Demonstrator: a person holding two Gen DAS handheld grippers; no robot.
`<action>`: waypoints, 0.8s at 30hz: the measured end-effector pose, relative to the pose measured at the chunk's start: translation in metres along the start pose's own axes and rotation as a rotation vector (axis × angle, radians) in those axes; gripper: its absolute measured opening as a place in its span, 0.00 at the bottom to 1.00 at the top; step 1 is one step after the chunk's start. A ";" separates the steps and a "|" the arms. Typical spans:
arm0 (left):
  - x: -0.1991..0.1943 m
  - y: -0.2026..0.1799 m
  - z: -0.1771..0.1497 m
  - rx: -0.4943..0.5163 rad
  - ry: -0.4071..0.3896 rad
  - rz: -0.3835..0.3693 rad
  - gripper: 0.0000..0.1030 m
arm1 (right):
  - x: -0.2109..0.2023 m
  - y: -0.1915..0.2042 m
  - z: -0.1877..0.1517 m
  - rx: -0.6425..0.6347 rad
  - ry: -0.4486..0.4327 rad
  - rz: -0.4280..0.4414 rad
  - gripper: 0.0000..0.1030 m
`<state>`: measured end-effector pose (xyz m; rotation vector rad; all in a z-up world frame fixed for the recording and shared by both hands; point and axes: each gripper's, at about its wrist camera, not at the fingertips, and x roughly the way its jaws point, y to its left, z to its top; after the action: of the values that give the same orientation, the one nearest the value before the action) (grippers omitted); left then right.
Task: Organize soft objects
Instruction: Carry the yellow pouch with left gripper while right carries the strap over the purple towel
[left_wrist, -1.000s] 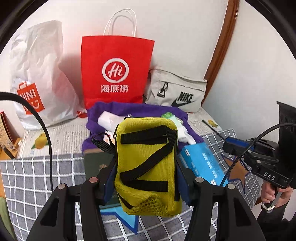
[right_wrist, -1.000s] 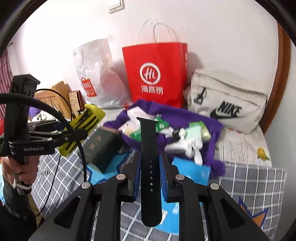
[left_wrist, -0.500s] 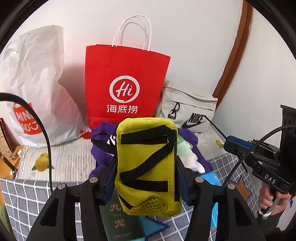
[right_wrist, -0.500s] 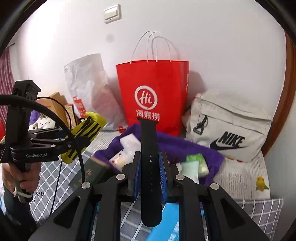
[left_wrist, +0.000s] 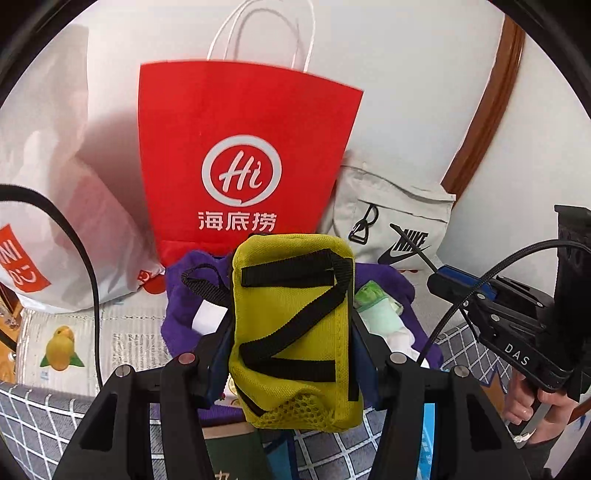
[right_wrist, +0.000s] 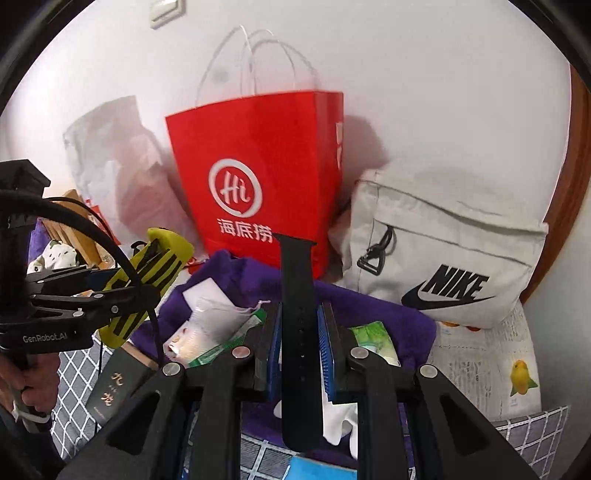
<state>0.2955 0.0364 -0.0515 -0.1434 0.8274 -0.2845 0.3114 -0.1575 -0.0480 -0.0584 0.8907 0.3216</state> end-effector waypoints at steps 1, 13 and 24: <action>0.005 0.001 0.000 -0.001 0.006 0.000 0.53 | 0.003 -0.002 -0.001 0.005 0.005 0.002 0.19; 0.040 0.019 0.003 -0.026 0.070 0.018 0.53 | 0.042 -0.028 -0.008 0.050 0.073 0.065 0.19; 0.062 0.022 -0.003 -0.034 0.121 0.015 0.53 | 0.081 -0.044 -0.018 0.128 0.143 0.135 0.19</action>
<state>0.3375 0.0384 -0.1023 -0.1527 0.9528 -0.2670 0.3586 -0.1825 -0.1261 0.0988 1.0579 0.3887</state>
